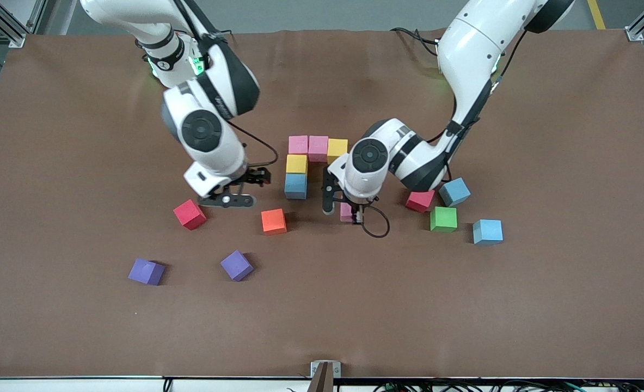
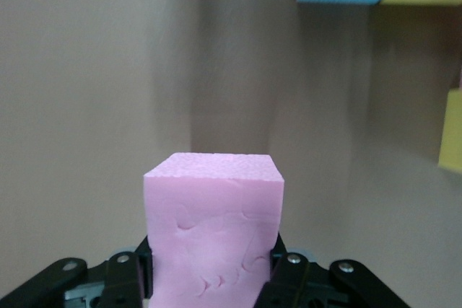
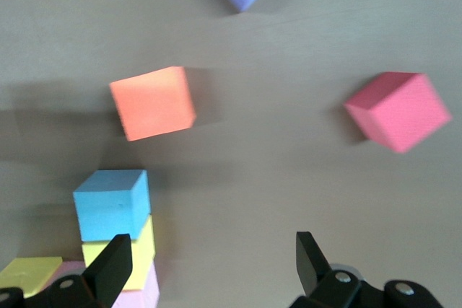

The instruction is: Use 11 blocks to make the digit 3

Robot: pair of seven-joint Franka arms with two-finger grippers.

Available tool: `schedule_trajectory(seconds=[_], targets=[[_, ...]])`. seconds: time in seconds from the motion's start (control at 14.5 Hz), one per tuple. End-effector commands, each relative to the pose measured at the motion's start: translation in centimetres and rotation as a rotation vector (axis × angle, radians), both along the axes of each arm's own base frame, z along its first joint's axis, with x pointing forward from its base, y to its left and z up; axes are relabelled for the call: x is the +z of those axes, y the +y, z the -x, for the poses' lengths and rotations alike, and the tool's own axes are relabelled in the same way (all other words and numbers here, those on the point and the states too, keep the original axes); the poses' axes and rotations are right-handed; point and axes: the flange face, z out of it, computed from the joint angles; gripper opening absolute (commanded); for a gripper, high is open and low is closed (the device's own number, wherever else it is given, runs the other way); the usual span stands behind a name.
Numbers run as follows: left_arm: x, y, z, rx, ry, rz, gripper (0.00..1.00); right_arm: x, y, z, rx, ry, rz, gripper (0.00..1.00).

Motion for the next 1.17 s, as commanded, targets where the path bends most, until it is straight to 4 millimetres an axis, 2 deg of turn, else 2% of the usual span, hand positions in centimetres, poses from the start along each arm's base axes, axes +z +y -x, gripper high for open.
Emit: schedule_trajectory(seconds=[0.0, 0.14, 0.21, 0.28, 0.55, 0.76, 1.1], targets=[[0.5, -3.0, 0.3, 0.003, -0.027, 0.018, 0.20, 3.8, -4.2, -1.0, -0.046, 0.031, -0.005, 1.00], [0.2, -4.1, 1.0, 0.007, -0.026, 0.022, 0.20, 6.7, -7.0, -2.5, -0.087, 0.057, 0.021, 1.00], [0.4, -5.3, 2.2, -0.008, -0.026, 0.024, 0.20, 7.5, -9.4, -3.5, -0.128, 0.065, 0.018, 1.00], [0.4, -6.0, 2.8, -0.008, -0.025, 0.024, 0.20, 7.7, -10.5, -3.9, -0.136, 0.068, 0.010, 1.00], [-0.2, -8.0, 5.0, -0.016, -0.018, 0.020, 0.20, 9.3, -10.3, -5.4, -0.126, -0.021, -0.031, 1.00], [-0.8, -8.0, 5.5, -0.025, -0.012, 0.008, 0.20, 8.5, -11.3, -6.2, -0.132, -0.017, -0.034, 1.00], [-2.3, -8.6, 6.8, -0.024, 0.003, -0.012, 0.20, 8.0, -11.3, -6.5, -0.133, -0.026, -0.037, 1.00]])
